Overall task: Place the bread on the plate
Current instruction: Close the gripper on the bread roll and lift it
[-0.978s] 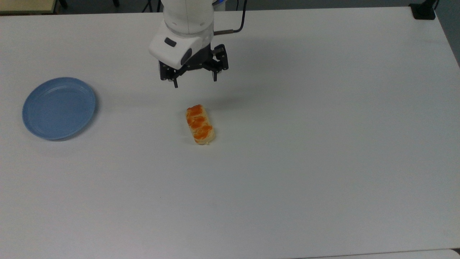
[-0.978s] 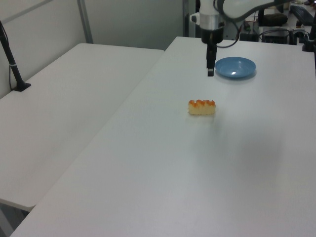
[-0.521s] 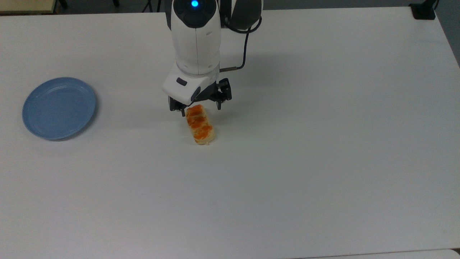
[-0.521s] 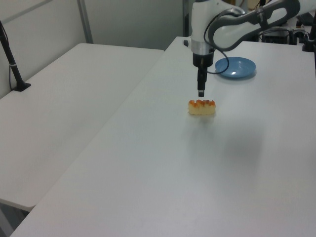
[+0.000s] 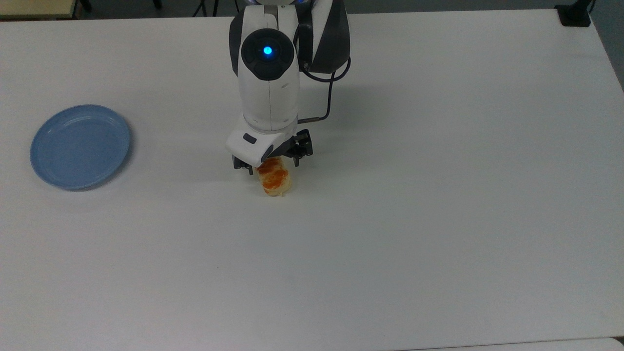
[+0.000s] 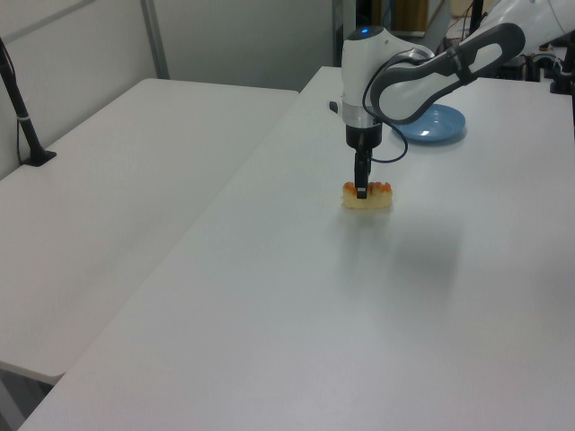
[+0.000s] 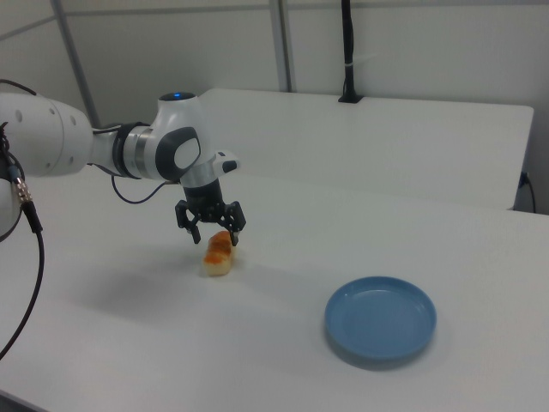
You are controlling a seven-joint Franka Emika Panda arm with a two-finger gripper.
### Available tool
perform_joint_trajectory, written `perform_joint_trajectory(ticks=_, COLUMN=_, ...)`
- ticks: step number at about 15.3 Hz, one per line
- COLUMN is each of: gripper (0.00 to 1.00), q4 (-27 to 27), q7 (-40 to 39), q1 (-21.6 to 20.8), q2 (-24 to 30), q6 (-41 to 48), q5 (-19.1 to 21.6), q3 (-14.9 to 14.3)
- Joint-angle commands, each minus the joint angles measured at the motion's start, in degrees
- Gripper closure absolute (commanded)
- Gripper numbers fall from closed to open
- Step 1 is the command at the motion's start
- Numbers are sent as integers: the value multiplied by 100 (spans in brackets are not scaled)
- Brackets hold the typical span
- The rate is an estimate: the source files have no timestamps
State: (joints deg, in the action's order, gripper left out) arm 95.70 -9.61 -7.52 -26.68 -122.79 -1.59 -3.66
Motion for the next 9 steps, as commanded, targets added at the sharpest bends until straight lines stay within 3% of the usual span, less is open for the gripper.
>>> perform_joint_trajectory(ticks=1, gripper=19, q4=362, q7=100, q1=-30, q2=31, q6=-438, q5=-105, q3=-12)
perform_joint_trajectory(ticks=5, gripper=73, q4=406, q7=56, q1=-4, q2=31, q6=-501, q5=-105, q3=-12)
perform_joint_trajectory(ticks=6, gripper=79, q4=380, q7=47, q1=5, q2=57, q6=-466, q5=-96, q3=-12)
perform_joint_trajectory(ticks=9, gripper=80, q4=353, q7=38, q1=224, q2=391, q6=-264, q5=-96, q3=-21)
